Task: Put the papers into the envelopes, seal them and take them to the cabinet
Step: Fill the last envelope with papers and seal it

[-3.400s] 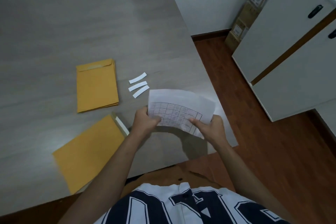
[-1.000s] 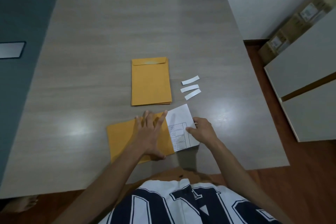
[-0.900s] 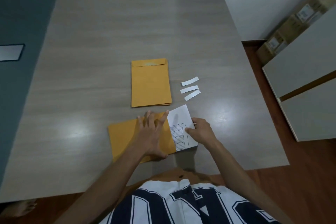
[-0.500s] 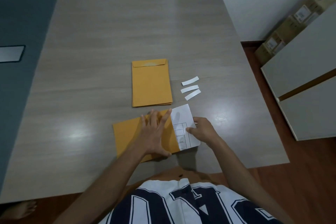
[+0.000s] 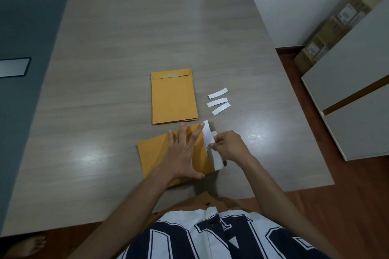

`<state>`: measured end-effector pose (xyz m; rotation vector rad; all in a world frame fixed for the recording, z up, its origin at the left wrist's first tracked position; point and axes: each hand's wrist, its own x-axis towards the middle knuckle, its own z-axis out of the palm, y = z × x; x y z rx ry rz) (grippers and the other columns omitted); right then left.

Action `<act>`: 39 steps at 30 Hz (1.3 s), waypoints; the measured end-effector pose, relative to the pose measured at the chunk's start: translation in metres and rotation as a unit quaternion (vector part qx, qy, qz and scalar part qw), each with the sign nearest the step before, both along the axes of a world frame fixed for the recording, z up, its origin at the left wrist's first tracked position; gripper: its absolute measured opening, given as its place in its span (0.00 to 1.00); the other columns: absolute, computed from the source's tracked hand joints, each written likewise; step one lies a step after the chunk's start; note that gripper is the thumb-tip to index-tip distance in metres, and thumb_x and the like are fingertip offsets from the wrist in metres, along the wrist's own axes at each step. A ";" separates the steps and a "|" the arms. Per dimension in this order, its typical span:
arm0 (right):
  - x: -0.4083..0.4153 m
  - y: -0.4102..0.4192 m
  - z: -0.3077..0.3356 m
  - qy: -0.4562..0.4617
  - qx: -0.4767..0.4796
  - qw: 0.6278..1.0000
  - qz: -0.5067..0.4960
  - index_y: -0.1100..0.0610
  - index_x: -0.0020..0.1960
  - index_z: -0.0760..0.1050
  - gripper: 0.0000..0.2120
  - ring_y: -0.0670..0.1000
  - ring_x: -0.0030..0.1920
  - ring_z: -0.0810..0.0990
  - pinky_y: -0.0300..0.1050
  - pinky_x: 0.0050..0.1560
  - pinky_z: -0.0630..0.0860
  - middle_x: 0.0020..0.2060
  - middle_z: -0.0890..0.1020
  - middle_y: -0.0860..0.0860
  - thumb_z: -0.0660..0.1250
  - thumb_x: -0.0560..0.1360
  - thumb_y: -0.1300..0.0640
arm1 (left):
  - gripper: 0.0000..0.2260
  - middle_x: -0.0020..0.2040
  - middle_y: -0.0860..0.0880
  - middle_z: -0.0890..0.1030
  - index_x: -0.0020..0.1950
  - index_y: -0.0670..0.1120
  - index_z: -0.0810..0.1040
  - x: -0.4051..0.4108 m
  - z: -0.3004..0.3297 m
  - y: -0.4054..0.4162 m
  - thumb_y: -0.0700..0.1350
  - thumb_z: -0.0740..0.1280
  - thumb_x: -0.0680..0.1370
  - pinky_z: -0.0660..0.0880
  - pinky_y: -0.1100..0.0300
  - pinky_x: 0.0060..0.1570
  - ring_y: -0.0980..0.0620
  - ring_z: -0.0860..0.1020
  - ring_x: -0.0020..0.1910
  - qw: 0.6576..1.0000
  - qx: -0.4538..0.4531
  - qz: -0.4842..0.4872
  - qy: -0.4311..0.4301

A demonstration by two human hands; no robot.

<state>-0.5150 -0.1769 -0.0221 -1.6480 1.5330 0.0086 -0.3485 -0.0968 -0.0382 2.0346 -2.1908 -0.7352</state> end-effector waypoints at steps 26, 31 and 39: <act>-0.012 0.007 -0.048 -0.023 -0.135 0.989 0.047 0.56 0.52 0.82 0.05 0.49 0.44 0.80 0.41 0.47 0.77 0.43 0.80 0.49 0.70 0.76 0.58 | 0.41 0.81 0.47 0.45 0.80 0.54 0.52 -0.007 -0.036 -0.003 0.70 0.63 0.73 0.54 0.33 0.72 0.43 0.43 0.79 0.987 0.075 0.031 -0.137; -0.004 0.004 -0.049 0.005 -0.152 0.983 0.104 0.49 0.69 0.70 0.21 0.49 0.47 0.78 0.44 0.52 0.79 0.52 0.75 0.51 0.68 0.78 0.57 | 0.42 0.78 0.47 0.55 0.76 0.56 0.58 -0.013 -0.028 -0.017 0.67 0.72 0.68 0.64 0.35 0.66 0.43 0.54 0.76 0.986 0.069 0.060 -0.139; 0.005 -0.005 -0.049 0.002 -0.144 0.985 0.095 0.54 0.68 0.72 0.17 0.52 0.51 0.77 0.44 0.53 0.77 0.56 0.75 0.53 0.66 0.79 0.56 | 0.44 0.77 0.47 0.56 0.76 0.56 0.58 -0.013 -0.028 -0.022 0.66 0.74 0.66 0.66 0.36 0.64 0.43 0.56 0.74 0.986 0.069 0.065 -0.139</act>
